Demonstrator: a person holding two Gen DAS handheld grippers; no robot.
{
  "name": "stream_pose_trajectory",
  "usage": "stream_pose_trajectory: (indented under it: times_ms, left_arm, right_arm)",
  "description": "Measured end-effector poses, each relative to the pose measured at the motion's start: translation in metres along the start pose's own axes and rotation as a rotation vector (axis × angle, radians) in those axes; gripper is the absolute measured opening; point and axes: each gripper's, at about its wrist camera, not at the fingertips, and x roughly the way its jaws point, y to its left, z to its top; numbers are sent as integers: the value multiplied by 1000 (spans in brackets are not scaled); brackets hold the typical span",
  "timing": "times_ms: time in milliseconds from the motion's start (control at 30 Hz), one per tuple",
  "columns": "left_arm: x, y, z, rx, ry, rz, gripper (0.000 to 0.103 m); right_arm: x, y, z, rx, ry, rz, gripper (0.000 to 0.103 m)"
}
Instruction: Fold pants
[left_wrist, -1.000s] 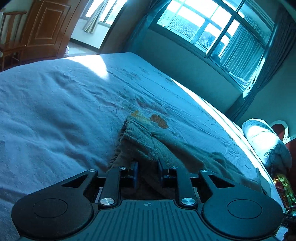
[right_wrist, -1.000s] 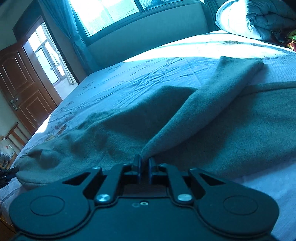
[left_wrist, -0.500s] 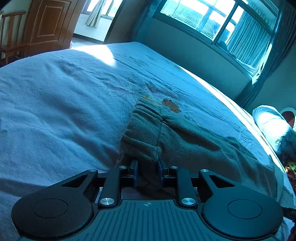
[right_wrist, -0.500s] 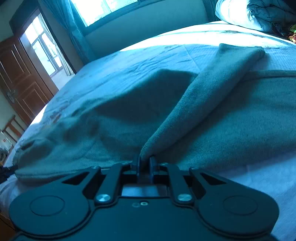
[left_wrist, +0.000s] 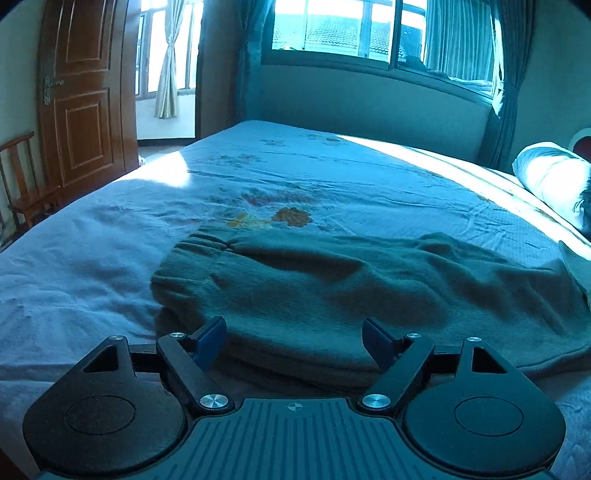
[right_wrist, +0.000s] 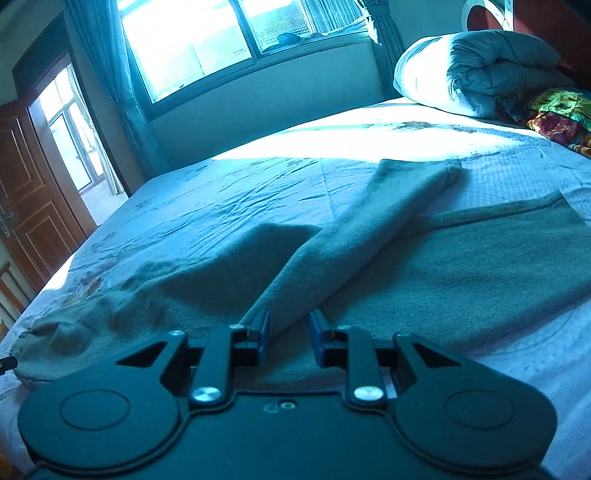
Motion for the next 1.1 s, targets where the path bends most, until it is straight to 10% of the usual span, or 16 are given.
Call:
stream_pose_trajectory:
  times_ms: [333,567,733,767,1100]
  left_arm:
    - [37,-152,-14,66,75,45,84]
    - [45,-158,-7,47,119,68,90]
    - [46,-164,-18,88,123,85,92]
    - [49,-165,-18,88,126,90,93]
    - [48,-167,-19,102,123,88,94]
  right_arm:
    - [45,19,20,-113,49,-90,20]
    - [82,43,47,-244,-38,-211,61]
    - [126,37,49,-390,116,-313,35]
    - [123,30,47,-369,121,-312,0]
    - [34,-21,9,-83,-4,-270,0]
